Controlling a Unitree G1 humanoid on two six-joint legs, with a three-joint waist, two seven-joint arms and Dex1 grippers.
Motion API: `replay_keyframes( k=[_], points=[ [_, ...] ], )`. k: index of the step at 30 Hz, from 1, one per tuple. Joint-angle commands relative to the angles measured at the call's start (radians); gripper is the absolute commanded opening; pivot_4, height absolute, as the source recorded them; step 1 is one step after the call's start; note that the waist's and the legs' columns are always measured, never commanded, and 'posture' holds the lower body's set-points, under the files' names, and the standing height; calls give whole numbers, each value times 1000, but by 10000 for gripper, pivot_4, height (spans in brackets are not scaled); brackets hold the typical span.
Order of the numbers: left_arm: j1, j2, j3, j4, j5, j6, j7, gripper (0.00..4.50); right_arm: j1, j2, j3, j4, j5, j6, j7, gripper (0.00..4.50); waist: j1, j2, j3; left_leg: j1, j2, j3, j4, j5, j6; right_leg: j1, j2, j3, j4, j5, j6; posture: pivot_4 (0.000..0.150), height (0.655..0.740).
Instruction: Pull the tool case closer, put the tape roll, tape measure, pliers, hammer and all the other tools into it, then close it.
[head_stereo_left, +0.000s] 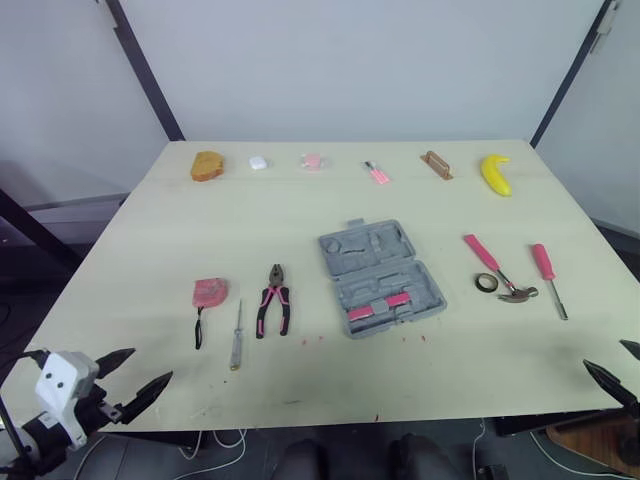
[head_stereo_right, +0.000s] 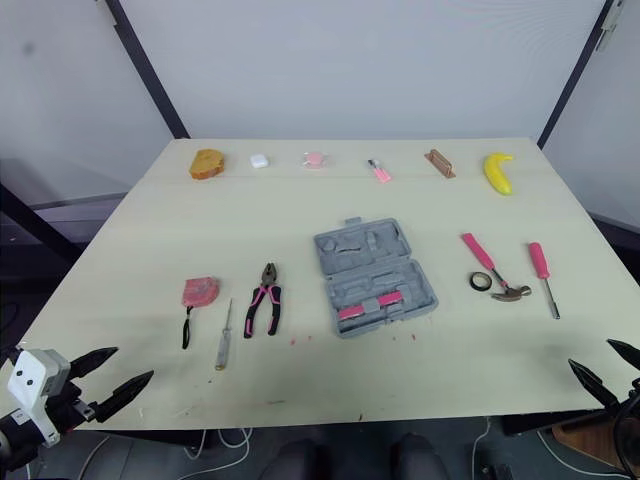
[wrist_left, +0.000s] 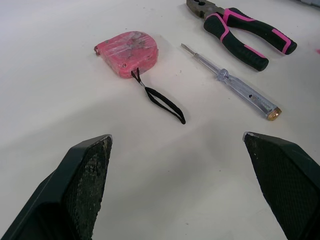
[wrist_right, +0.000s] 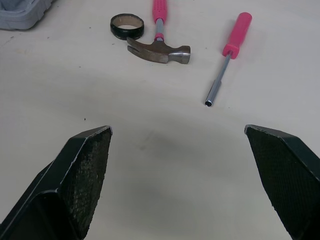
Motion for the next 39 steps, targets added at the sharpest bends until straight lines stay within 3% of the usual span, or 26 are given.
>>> replay_keyframes(
  k=[1, 14, 25, 30, 39],
  points=[
    [-9, 5, 26, 6, -12, -12, 7, 44746, 16, -4, -24, -76, 6, 8, -21, 45000, 0, 0, 0, 0, 0, 0, 0, 0, 0, 0, 0, 0, 0, 0, 0, 1500, 7400],
    [-72, -6, 15, 17, -42, 24, 2, 44746, 36, 0, -19, -267, 8, 115, -88, 45000, 4, -1, -1, 0, 0, 0, 0, 0, 0, 0, 0, 0, 0, 0, 0, 1500, 7400],
    [-239, 40, -88, -101, -61, 177, 16, 44746, -71, 8, 82, -500, 15, 346, -197, 45000, 7, -1, -2, -1, 0, -1, 0, 0, 0, 0, 0, -1, 0, 1, 1, 1500, 7400],
    [-348, 52, -186, -135, -42, 244, 6, 44746, -213, -5, 183, -525, -29, 472, -264, 45000, 7, -1, -1, -1, 0, -1, 1, 0, 0, 0, 1, -1, 0, 1, 1, 1500, 7400],
    [-599, 0, -415, -80, 34, 291, 15, 44746, -609, 20, 416, -266, -170, 551, -249, 45000, 14, -1, -1, -2, -1, -1, 1, 0, 0, -1, 2, -1, 0, 1, 1, 1500, 7400]
  ],
)
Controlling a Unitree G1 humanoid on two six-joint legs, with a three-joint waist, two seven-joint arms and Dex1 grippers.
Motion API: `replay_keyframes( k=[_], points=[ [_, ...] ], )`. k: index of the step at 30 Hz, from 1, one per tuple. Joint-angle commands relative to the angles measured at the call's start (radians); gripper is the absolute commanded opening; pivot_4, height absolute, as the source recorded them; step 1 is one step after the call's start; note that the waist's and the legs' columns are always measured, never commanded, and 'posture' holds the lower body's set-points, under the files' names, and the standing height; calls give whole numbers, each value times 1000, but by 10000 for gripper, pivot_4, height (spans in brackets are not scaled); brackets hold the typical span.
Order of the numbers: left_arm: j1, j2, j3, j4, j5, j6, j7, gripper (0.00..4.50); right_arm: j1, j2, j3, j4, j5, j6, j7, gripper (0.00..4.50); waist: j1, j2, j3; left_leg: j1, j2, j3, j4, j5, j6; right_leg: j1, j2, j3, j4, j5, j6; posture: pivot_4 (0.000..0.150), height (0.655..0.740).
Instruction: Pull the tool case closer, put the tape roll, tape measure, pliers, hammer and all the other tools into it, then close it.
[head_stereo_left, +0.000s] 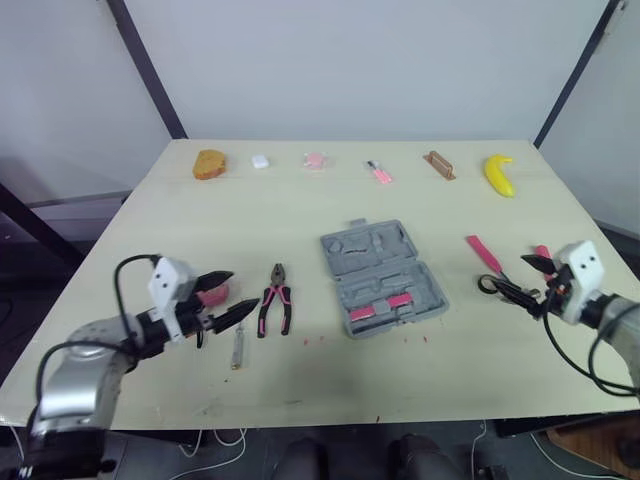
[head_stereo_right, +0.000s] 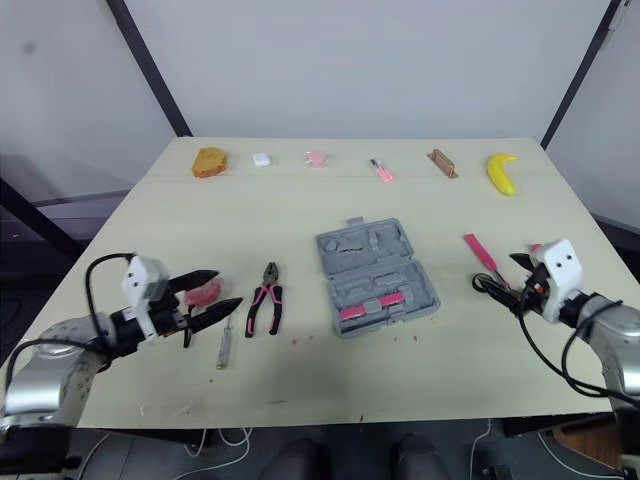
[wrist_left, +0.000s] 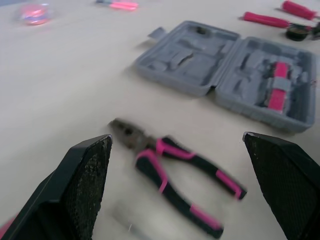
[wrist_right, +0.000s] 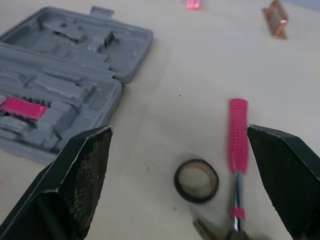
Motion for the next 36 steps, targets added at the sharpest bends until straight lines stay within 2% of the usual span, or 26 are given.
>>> replay_keyframes(
  k=[1, 7, 8, 9, 10, 11, 14, 17, 18, 19, 28, 36],
  points=[
    [-69, -21, -67, 36, 39, -15, -6, 44746, -129, 16, 72, 102, -72, -8, 2, 45000, 1, 0, 0, 0, 0, 0, 0, 0, 0, 0, 0, 0, 0, 0, 0, 1500, 7400],
    [-203, -78, -162, 171, 119, -65, -6, 44746, -323, 91, 179, 309, -178, -34, -12, 45000, 6, 0, 0, -2, 0, -1, 0, 0, 0, -1, 0, -1, 0, 0, 0, 1500, 7400],
    [-224, -87, -175, 198, 131, -73, -9, 39759, -349, 103, 191, 345, -195, -46, -12, 45000, 6, 0, 0, -2, 0, -1, 0, 0, 0, -1, 0, -1, 0, 0, 0, 1500, 7400],
    [-248, -99, -188, 231, 143, -86, -17, 37925, -378, 119, 202, 388, -211, -65, -11, 45000, 6, 0, 0, -2, 0, -1, 0, 0, 0, -1, 0, -1, 0, 0, 0, 1500, 7400],
    [-270, -109, -199, 262, 153, -97, -22, 32668, -404, 132, 211, 427, -225, -81, -9, 39535, 6, 0, 0, -2, 0, -1, 0, 0, 0, -1, 0, -1, 0, 0, 0, 1500, 7400],
    [-290, -117, -207, 291, 162, -108, -25, 29003, -425, 145, 216, 459, -236, -93, -12, 37075, 6, 0, 0, -2, 0, -1, 0, 0, 0, -1, 0, -1, 0, 0, 0, 1500, 7400],
    [-346, -138, -228, 373, 181, -130, -37, 15188, -477, 172, 241, 543, -272, -133, -10, 23590, 6, 0, 0, -3, 0, -1, 0, 0, 0, -1, 0, -2, -1, 0, 0, 1500, 7400],
    [-397, -154, -252, 462, 213, -163, -59, 111, -530, 200, 266, 641, -314, -175, -16, 7462, 4, 0, 0, -3, 0, -1, 0, 0, 0, -1, 0, -2, -2, 0, 0, 1500, 7400],
    [-413, -161, -256, 490, 221, -168, -62, 0, -546, 209, 274, 672, -330, -187, -23, 2180, 4, 0, 0, -4, 0, -1, 0, 0, 0, -1, 0, -2, -2, 0, 0, 1500, 7400],
    [-429, -166, -262, 519, 231, -176, -66, 0, -563, 216, 284, 705, -349, -200, -31, 359, 3, 1, 0, -3, 0, -1, 0, 0, 0, -1, 0, -2, -2, 0, 0, 1500, 7400],
    [-501, -200, -276, 665, 277, -231, -95, 0, -656, 289, 290, 865, -403, -271, -74, 359, -10, 1, 0, -4, 0, -1, 0, 2, -4, -1, 0, -3, -1, 0, 0, 1500, 7400],
    [-510, -218, -278, 687, 288, -239, -111, 0, -662, 330, 292, 904, -423, -299, -75, 359, -20, 1, 0, -4, 0, -2, 0, 3, -5, -1, -1, -4, -1, 0, 0, 1500, 7400]
  ],
)
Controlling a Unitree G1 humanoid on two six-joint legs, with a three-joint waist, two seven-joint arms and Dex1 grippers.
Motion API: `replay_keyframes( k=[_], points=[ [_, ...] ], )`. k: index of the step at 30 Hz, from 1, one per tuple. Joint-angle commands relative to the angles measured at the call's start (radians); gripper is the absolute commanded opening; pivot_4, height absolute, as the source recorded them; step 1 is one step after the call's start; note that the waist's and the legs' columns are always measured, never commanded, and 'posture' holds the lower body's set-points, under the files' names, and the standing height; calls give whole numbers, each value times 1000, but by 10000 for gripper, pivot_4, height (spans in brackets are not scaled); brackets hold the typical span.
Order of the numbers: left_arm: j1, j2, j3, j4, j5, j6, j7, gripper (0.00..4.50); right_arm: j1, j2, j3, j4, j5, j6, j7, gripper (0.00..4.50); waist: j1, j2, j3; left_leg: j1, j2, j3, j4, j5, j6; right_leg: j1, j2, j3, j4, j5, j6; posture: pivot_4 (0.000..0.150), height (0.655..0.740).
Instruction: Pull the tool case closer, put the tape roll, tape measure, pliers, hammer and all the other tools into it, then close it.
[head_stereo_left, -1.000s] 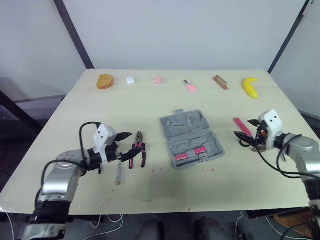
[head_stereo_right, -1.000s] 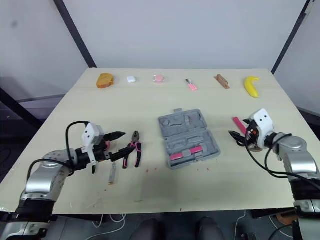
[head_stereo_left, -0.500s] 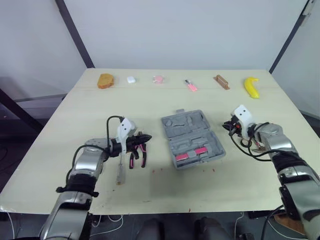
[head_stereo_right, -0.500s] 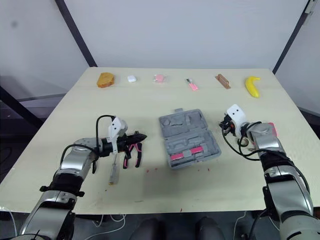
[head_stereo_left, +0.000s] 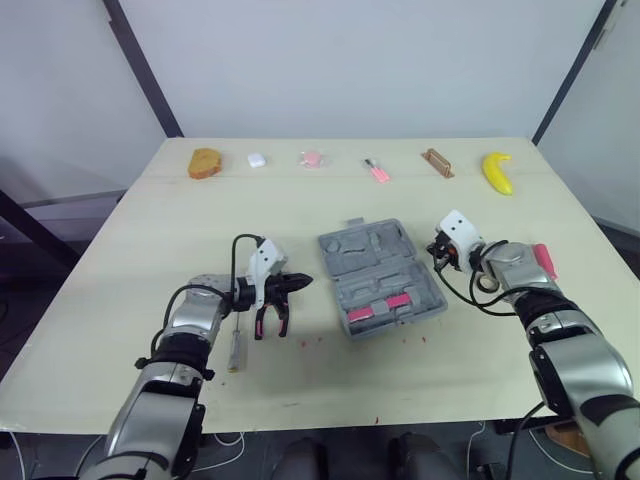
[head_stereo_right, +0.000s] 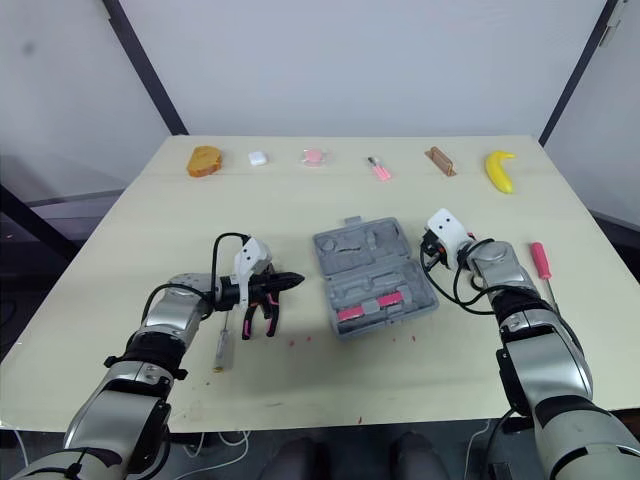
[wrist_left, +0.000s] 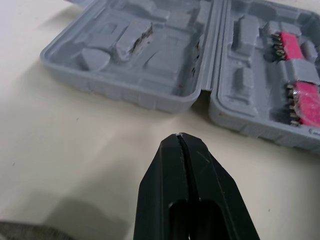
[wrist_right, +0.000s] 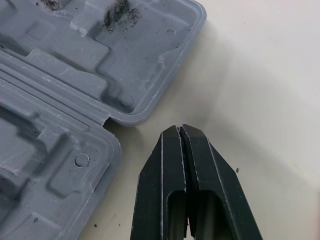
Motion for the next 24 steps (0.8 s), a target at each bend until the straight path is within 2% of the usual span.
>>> replay_keyframes(
  k=[1, 24],
  points=[
    [-17, -5, 6, 9, 3, -21, -7, 0, -12, 6, -8, -9, -5, -21, 3, 359, -1, 0, 0, 0, 0, 0, 0, 0, 0, 0, 0, 0, 0, 0, 0, 1500, 7400],
    [-45, -36, 6, 83, 26, -63, -4, 0, -5, 46, -1, 10, -40, 1, 29, 359, -2, 0, 0, 0, 0, 0, 0, 0, 0, 0, 0, 0, 1, 0, 0, 1500, 7400]
  ],
)
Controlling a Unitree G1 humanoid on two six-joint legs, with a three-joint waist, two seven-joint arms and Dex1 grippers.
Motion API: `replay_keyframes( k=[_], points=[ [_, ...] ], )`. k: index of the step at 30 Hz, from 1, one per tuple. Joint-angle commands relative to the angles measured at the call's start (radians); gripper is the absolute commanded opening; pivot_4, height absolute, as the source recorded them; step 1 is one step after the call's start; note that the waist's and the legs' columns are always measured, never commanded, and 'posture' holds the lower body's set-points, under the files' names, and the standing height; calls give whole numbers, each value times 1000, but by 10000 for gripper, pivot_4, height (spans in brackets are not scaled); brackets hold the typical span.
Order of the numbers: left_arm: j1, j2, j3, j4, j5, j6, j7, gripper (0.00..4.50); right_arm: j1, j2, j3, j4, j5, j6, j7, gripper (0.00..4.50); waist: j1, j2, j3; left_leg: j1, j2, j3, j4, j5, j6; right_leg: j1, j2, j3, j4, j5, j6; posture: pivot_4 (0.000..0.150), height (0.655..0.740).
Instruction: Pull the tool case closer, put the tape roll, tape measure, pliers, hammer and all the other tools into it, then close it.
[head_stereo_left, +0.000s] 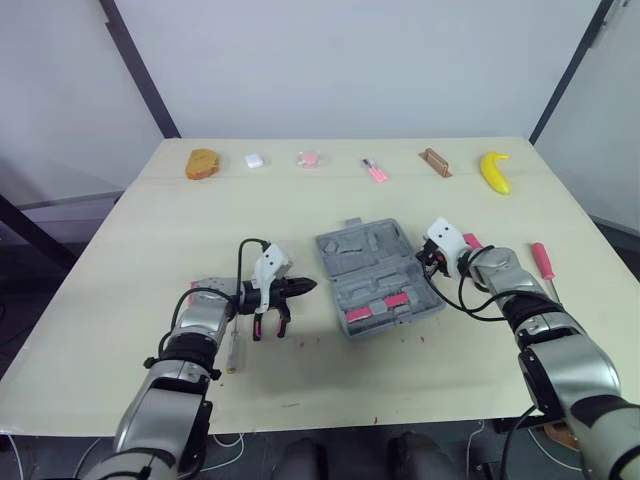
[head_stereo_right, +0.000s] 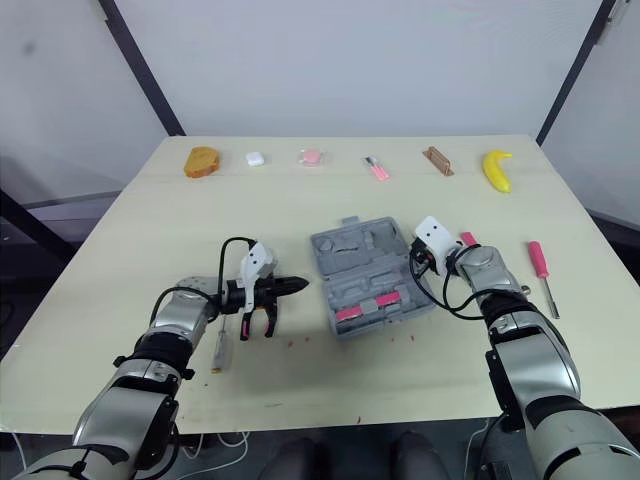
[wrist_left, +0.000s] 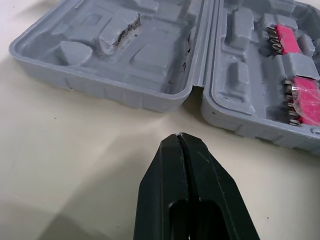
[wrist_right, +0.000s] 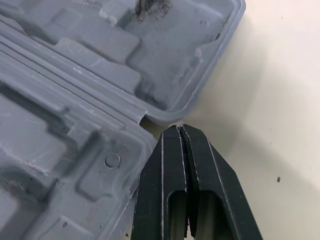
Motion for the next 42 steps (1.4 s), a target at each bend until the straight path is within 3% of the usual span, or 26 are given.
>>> replay_keyframes(
  k=[1, 25, 37, 42],
  points=[
    [-29, -9, 4, 7, 6, -19, 0, 0, -5, 4, -1, -7, 0, 10, 19, 359, 0, 0, 0, 0, 0, 0, 0, 0, 0, 0, 0, 0, 0, 0, 0, 1500, 7400],
    [-96, -66, -9, 147, 62, -76, 11, 0, 1, 16, -3, -32, 6, 17, 66, 359, -2, 0, 0, 0, 0, 0, 0, 0, 0, 0, 0, 0, 0, 0, 0, 1500, 7400],
    [-108, -81, -8, 172, 80, -91, 15, 0, 27, 8, 7, -71, 7, 26, 139, 359, -1, 0, 0, 0, 0, 0, 0, 0, 0, 0, 0, 0, 0, 0, 0, 1500, 7400],
    [-94, -74, -14, 146, 78, -81, -17, 0, 74, -8, 15, -152, 28, 61, 245, 359, -1, 0, 0, 0, 0, 0, 0, 0, 0, 0, 0, -1, 0, 0, 0, 1500, 7400]
  ],
)
